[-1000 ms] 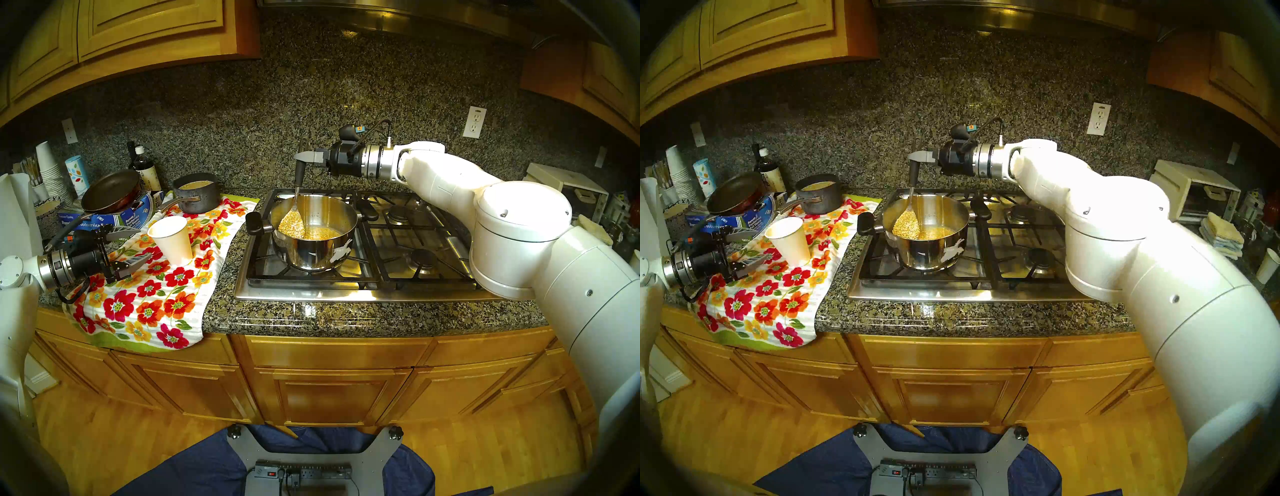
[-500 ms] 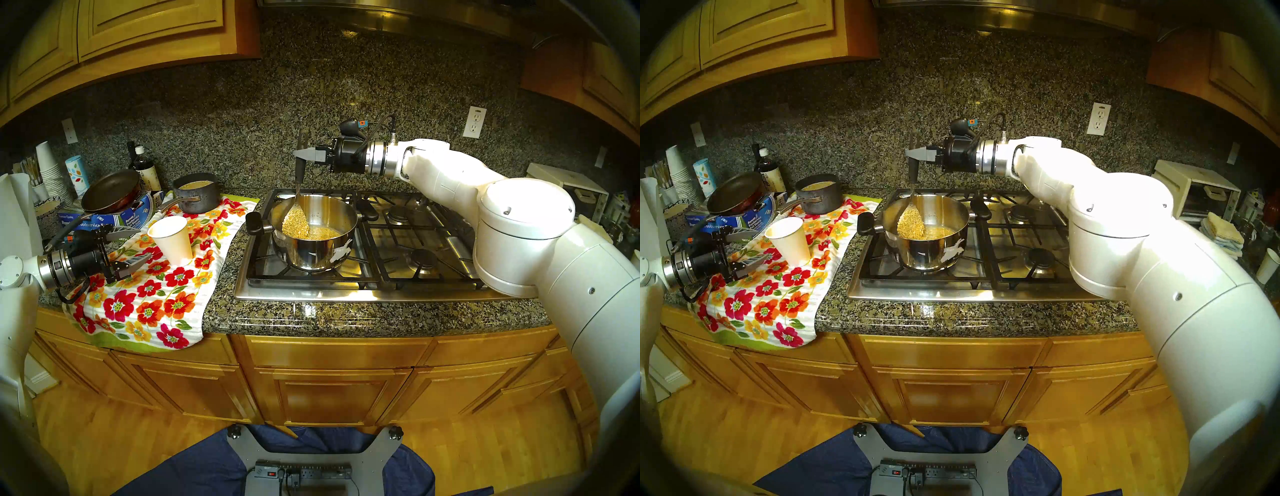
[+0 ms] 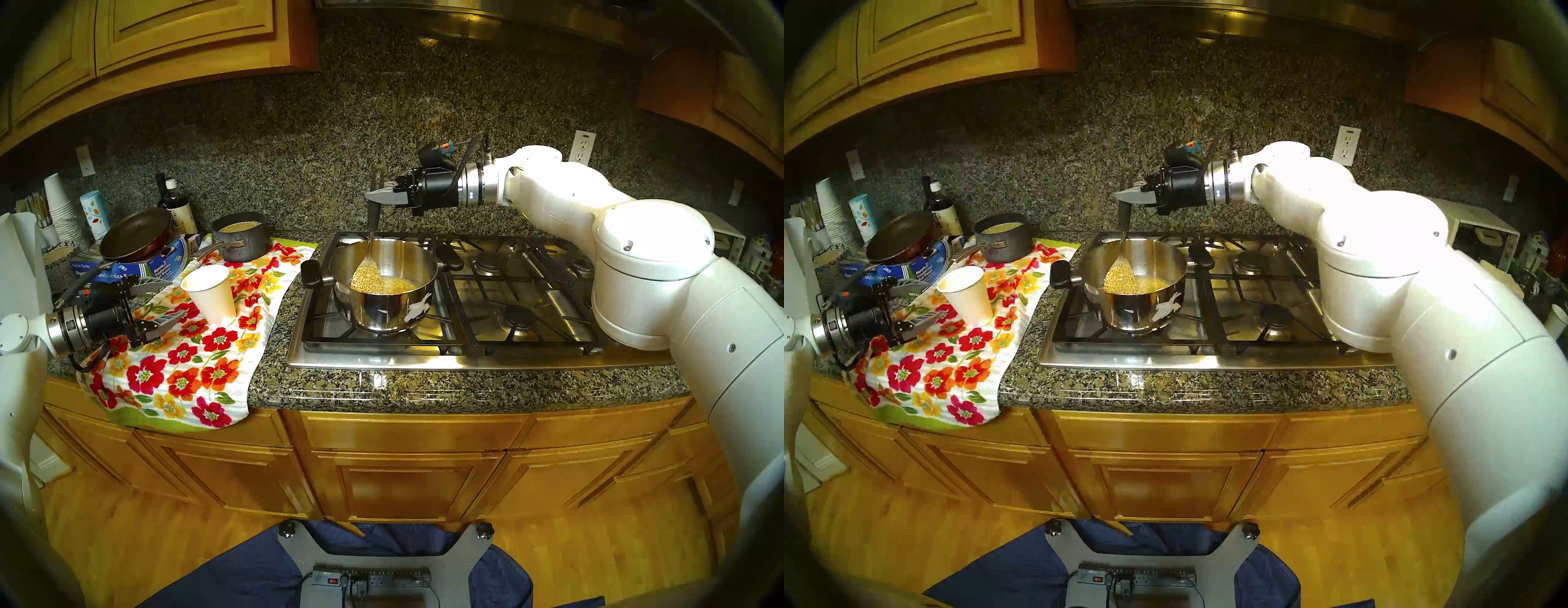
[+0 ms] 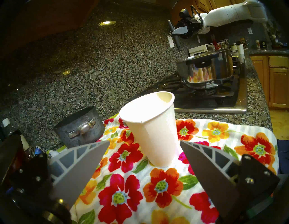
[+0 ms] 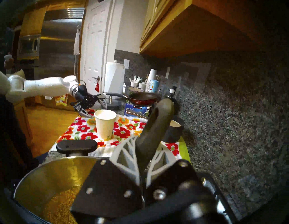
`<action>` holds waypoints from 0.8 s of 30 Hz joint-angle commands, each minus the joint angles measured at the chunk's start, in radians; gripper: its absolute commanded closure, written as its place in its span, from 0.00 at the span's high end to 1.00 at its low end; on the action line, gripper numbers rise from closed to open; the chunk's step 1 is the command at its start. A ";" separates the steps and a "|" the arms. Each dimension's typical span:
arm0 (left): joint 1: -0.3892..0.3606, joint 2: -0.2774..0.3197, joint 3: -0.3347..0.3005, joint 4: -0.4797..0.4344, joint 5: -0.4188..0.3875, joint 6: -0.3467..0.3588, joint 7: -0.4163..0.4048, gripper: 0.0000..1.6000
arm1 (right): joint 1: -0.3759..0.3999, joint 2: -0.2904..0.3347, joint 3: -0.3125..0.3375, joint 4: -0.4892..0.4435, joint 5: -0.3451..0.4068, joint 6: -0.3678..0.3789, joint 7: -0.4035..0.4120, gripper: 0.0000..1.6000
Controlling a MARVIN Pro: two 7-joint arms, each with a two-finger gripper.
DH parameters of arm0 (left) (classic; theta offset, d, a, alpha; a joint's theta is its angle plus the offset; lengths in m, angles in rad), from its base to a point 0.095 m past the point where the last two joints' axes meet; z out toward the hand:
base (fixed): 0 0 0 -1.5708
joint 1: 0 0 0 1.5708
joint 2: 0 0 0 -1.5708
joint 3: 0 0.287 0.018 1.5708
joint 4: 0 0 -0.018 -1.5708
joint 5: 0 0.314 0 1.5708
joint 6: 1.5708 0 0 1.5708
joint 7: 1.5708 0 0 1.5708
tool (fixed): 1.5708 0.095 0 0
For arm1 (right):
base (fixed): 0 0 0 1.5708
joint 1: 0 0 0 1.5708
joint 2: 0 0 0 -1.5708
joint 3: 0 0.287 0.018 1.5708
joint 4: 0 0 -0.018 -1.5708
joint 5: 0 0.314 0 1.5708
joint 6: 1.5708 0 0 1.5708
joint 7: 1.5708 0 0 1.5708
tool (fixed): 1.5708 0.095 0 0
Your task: Pour oats into pot and stir with a spoon
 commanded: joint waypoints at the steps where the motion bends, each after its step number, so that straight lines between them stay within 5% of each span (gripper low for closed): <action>1: -0.023 0.016 -0.020 -0.015 -0.016 0.001 -0.002 1.00 | 0.059 -0.004 -0.033 0.000 -0.044 -0.123 -0.032 0.00; 24: -0.022 0.016 -0.020 -0.016 -0.017 0.001 -0.002 1.00 | 0.073 0.022 -0.023 -0.002 -0.047 -0.232 -0.125 0.00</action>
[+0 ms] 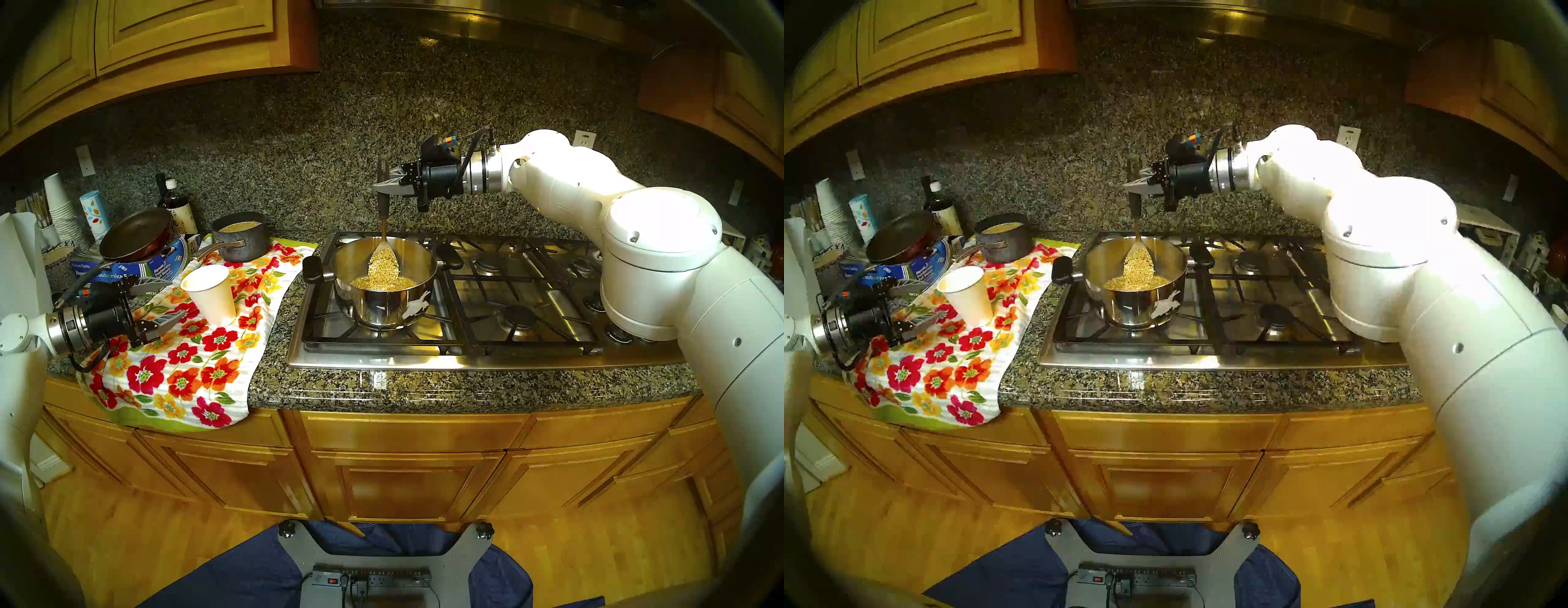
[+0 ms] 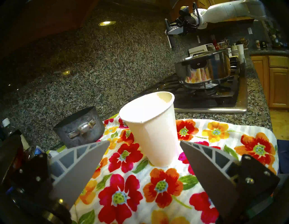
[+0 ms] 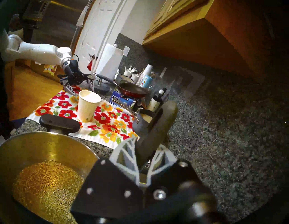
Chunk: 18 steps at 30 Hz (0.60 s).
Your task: Pour oats into pot and stir with a spoon
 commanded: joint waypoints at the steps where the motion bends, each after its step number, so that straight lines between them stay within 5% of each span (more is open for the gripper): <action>1: -0.023 0.016 -0.020 -0.015 -0.016 0.001 -0.002 1.00 | 0.048 0.008 0.009 0.003 0.005 -0.036 -0.014 0.00; 8: -0.023 0.016 -0.019 -0.015 -0.015 0.000 -0.001 1.00 | 0.066 0.002 0.001 -0.012 -0.012 -0.085 0.047 0.00; 18: -0.022 0.016 -0.019 -0.015 -0.013 0.000 0.000 1.00 | 0.050 0.013 0.075 -0.133 0.052 -0.019 0.056 0.00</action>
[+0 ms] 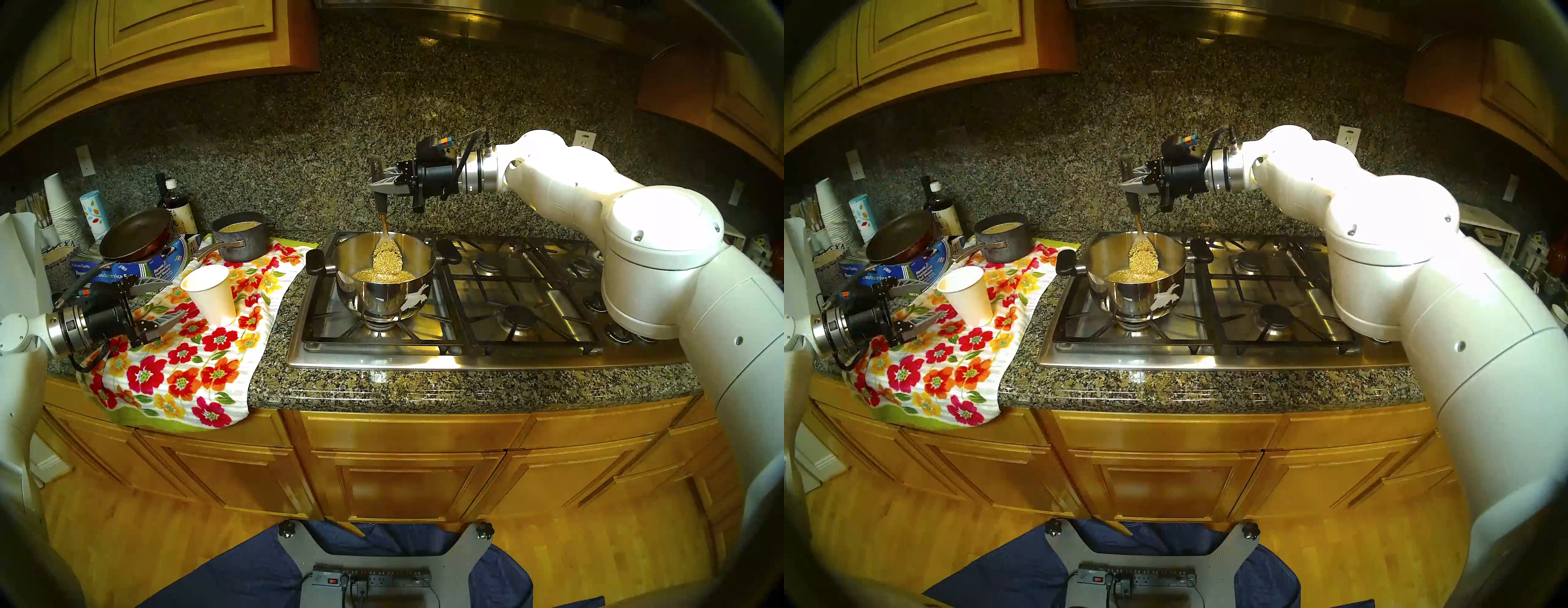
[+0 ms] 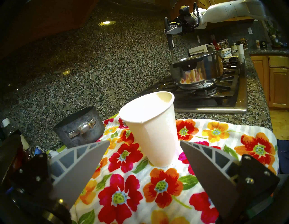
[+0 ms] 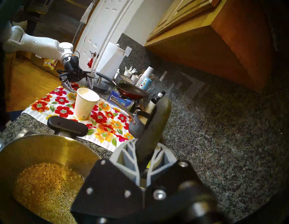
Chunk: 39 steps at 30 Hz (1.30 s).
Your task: Pour oats into pot and stir with a spoon
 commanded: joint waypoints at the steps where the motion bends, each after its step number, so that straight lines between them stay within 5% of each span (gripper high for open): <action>1: -0.023 0.016 -0.019 -0.014 -0.014 0.000 0.000 1.00 | 0.043 0.015 0.062 -0.077 0.061 0.047 0.080 0.00; 15: -0.022 0.016 -0.017 -0.014 -0.012 -0.001 0.001 1.00 | 0.014 0.169 0.097 -0.235 0.100 0.161 0.114 0.00; 25: -0.022 0.016 -0.017 -0.014 -0.011 -0.002 0.002 1.00 | -0.024 0.287 0.062 -0.243 0.098 0.209 0.129 0.00; 26: -0.022 0.016 -0.017 -0.014 -0.011 -0.002 0.002 1.00 | -0.032 0.259 0.054 -0.198 0.102 0.214 0.135 0.00; 29: -0.022 0.016 -0.018 -0.015 -0.012 -0.001 0.002 1.00 | -0.025 0.317 0.049 -0.250 0.102 0.221 0.121 0.00; 39: -0.022 0.016 -0.021 -0.016 -0.018 0.002 -0.002 1.00 | 0.012 0.343 0.008 -0.328 0.091 0.217 -0.006 0.00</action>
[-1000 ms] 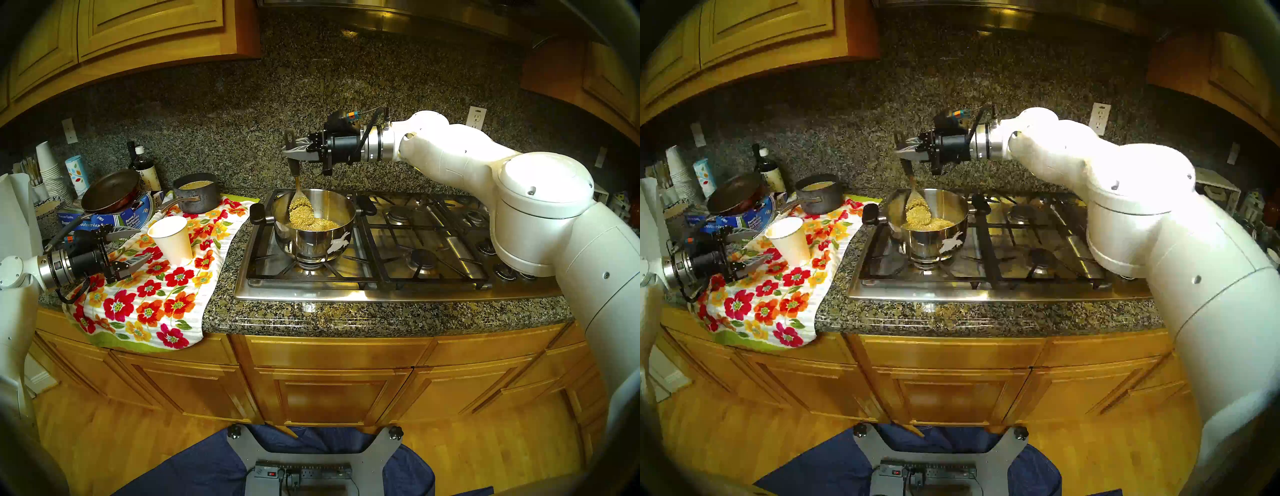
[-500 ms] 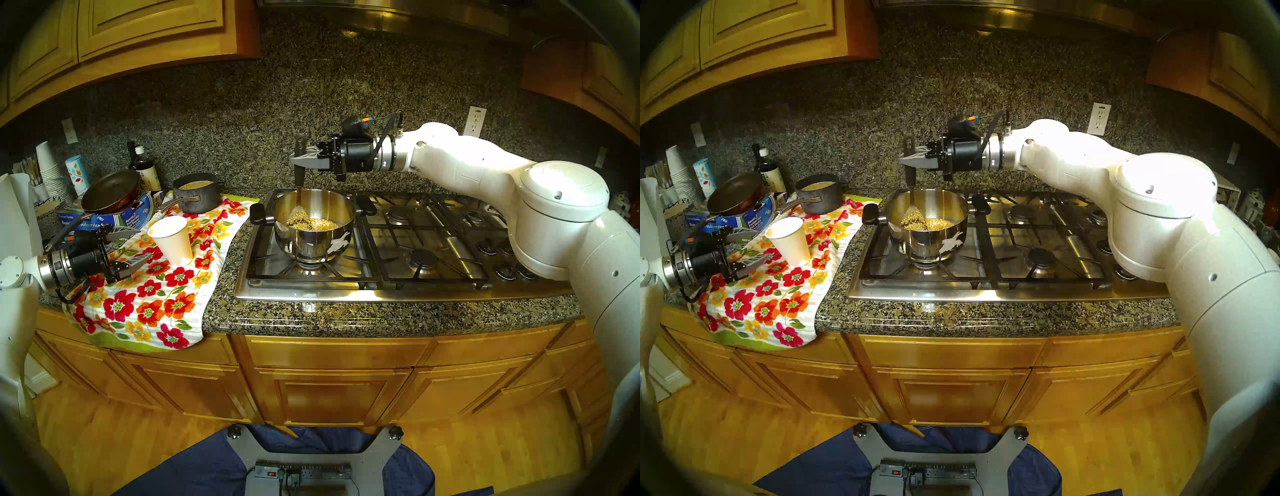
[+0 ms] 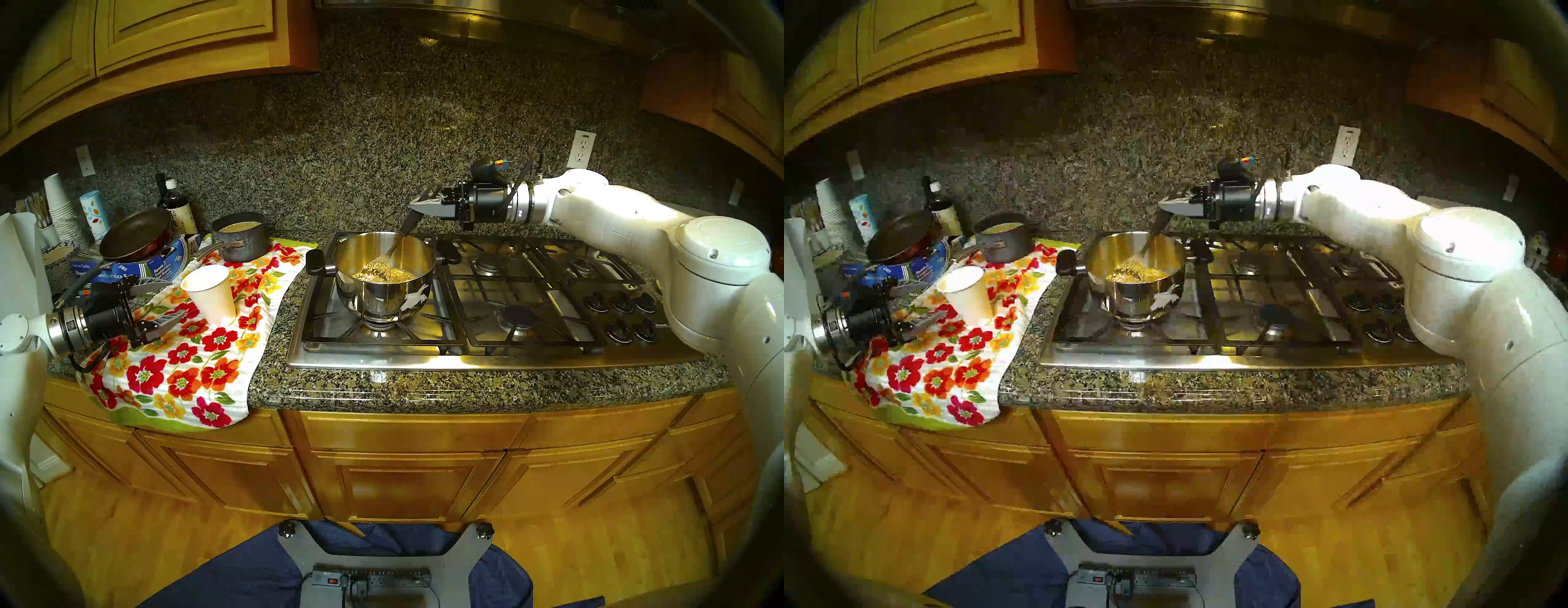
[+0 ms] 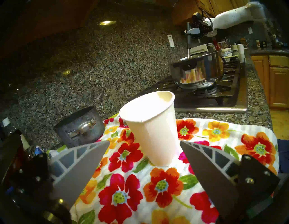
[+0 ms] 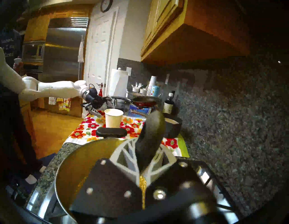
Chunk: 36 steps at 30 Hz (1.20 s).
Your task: Pour oats into pot and stir with a spoon
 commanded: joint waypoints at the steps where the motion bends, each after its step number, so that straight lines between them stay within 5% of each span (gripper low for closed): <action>1: -0.023 0.016 -0.021 -0.016 -0.019 0.003 -0.005 1.00 | 0.050 0.024 -0.013 -0.049 -0.016 -0.001 -0.118 0.00; 19: -0.023 0.016 -0.021 -0.016 -0.019 0.003 -0.006 1.00 | 0.048 -0.120 -0.011 0.105 -0.035 0.044 -0.258 0.00; 26: -0.023 0.015 -0.021 -0.016 -0.019 0.003 -0.006 1.00 | 0.056 -0.148 -0.001 0.129 -0.032 0.052 -0.235 0.00; 36: -0.023 0.015 -0.021 -0.015 -0.018 0.003 -0.006 1.00 | 0.094 -0.109 0.022 0.046 -0.020 0.068 -0.127 0.00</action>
